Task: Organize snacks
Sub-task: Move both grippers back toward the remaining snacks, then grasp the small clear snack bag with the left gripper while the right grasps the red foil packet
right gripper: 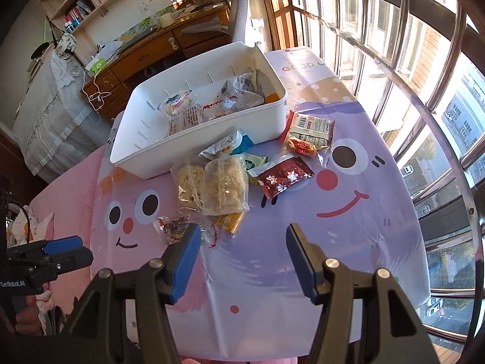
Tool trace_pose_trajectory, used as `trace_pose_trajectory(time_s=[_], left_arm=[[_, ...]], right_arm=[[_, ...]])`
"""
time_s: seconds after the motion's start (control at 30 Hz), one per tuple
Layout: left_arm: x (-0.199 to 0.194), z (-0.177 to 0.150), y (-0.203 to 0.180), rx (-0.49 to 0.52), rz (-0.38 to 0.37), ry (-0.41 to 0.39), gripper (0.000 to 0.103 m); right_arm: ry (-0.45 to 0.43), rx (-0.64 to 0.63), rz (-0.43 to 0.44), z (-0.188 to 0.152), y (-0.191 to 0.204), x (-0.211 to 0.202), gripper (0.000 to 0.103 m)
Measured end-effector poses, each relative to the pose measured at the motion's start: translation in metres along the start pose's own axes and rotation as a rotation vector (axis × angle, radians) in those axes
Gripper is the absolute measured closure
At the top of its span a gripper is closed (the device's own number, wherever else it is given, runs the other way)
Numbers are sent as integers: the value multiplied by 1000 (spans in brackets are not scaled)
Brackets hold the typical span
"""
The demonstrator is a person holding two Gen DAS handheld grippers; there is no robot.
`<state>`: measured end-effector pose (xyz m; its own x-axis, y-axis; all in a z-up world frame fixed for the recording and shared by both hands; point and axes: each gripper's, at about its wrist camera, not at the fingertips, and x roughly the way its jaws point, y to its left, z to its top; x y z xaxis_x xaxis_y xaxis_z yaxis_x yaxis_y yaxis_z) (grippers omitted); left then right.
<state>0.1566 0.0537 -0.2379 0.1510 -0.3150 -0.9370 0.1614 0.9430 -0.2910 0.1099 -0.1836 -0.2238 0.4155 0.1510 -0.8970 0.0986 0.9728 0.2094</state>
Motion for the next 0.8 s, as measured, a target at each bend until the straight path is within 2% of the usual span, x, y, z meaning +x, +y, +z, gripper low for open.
trace_pose_trajectory(time_s=[0.47,0.8], left_arm=[[76,14,-24,-112,57,93,28],[120,33,-32,-172,116,134,25]], right_arm=[[87,-141,50,32,-47,52,44],[98,-162,104,48,-69,92,44]])
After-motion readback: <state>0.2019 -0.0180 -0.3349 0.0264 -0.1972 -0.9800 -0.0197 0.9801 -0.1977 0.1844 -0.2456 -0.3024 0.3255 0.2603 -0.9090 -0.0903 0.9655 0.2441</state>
